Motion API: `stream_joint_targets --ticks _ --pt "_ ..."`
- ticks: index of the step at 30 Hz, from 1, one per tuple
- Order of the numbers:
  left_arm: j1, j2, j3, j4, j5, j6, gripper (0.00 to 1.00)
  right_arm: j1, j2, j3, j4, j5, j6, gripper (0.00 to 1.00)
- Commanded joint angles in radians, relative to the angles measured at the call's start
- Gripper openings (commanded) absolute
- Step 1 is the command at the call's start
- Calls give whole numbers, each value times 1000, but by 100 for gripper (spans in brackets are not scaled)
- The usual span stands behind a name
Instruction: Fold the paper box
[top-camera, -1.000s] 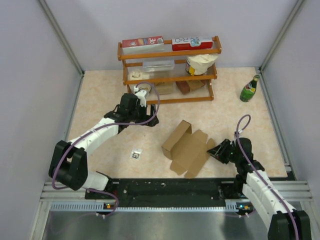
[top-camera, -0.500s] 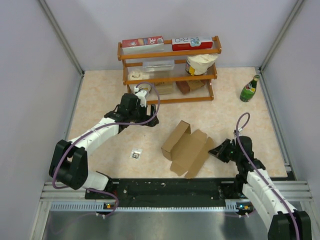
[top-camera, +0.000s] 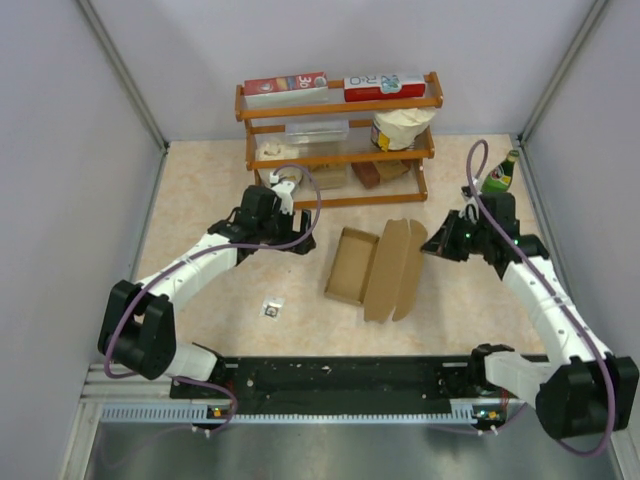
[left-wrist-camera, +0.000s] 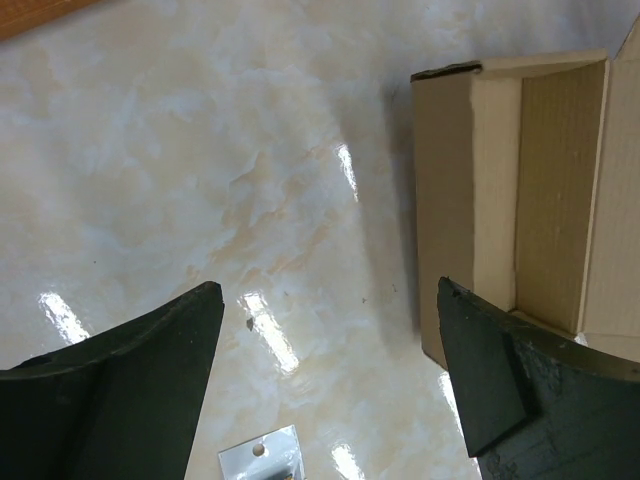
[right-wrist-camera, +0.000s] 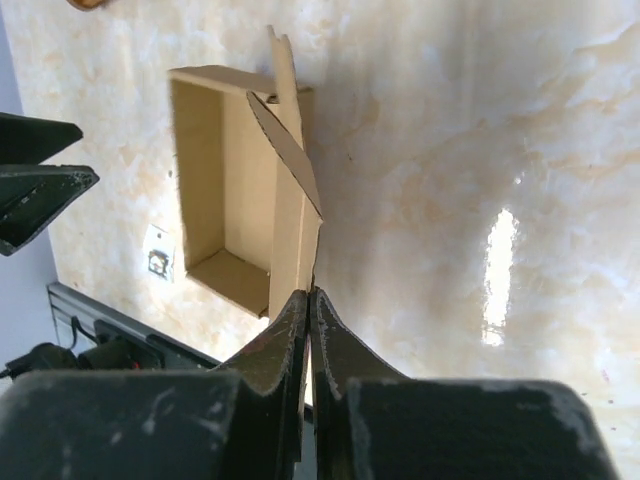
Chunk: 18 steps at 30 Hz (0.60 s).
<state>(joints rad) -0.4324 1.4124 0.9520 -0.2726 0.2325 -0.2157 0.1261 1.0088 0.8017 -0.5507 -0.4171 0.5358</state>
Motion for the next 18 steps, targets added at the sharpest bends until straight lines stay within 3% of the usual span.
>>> stream_joint_targets --ticks 1,13,18 --pt "4 -18 34 -28 -18 27 91 -2 144 184 -213 -15 -163 0" --pt "6 -59 31 -103 -64 -10 84 181 367 550 -480 202 -338 0" --pt "4 -98 27 -181 -194 -80 79 312 424 655 -549 331 -410 0"
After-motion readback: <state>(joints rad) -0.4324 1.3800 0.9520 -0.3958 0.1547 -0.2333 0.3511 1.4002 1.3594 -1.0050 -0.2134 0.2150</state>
